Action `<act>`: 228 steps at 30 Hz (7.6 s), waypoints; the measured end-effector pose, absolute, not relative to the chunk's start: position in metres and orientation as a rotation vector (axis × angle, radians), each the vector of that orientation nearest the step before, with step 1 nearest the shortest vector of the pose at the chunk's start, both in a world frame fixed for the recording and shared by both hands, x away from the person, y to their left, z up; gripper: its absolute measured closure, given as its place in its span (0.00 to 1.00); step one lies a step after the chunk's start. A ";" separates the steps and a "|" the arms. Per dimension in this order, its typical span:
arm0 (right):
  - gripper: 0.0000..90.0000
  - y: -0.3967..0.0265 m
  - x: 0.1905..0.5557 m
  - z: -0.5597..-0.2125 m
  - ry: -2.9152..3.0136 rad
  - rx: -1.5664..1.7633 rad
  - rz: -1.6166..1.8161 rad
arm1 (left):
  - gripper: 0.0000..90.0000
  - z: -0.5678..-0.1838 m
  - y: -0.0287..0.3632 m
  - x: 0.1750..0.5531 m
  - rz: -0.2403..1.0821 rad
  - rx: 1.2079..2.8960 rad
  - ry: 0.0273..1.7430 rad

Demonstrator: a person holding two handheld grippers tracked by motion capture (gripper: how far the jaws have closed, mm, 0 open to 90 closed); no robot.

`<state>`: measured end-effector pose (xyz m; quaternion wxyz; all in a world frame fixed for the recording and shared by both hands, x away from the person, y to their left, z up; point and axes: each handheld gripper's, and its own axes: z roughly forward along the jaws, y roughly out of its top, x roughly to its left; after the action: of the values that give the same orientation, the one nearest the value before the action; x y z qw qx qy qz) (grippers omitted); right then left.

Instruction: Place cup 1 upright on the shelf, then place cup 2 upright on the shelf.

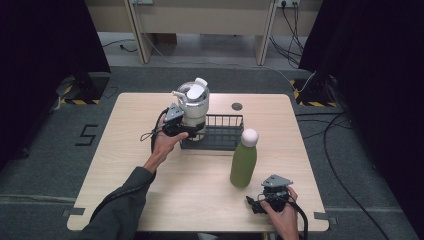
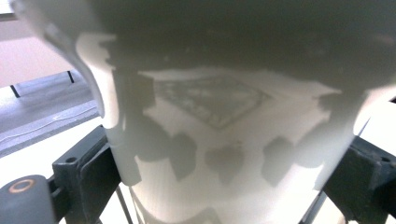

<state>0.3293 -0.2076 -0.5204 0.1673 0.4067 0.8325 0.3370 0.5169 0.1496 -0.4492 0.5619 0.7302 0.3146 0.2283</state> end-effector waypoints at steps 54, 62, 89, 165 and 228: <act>0.00 -0.208 0.329 -0.520 2.369 1.158 0.959 | 0.16 -0.440 0.188 0.482 0.493 1.781 0.633; 0.00 -0.208 0.329 -0.520 2.369 1.157 0.959 | 0.16 -0.440 0.196 0.463 0.439 1.778 0.678; 0.00 -0.207 0.329 -0.521 2.366 1.156 0.962 | 0.16 -0.448 0.244 0.404 0.458 1.804 0.711; 0.00 -0.207 0.329 -0.521 2.367 1.155 0.961 | 0.16 -0.523 0.282 0.307 0.452 2.057 0.869; 0.17 -0.199 0.324 -0.484 2.143 0.903 1.263 | 0.15 -0.526 0.279 0.308 0.397 2.134 0.923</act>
<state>0.3238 -0.1988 -0.4838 0.2450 0.3307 0.7852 0.4627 0.3080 0.2794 -0.5261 0.3814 0.8363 0.3619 0.1557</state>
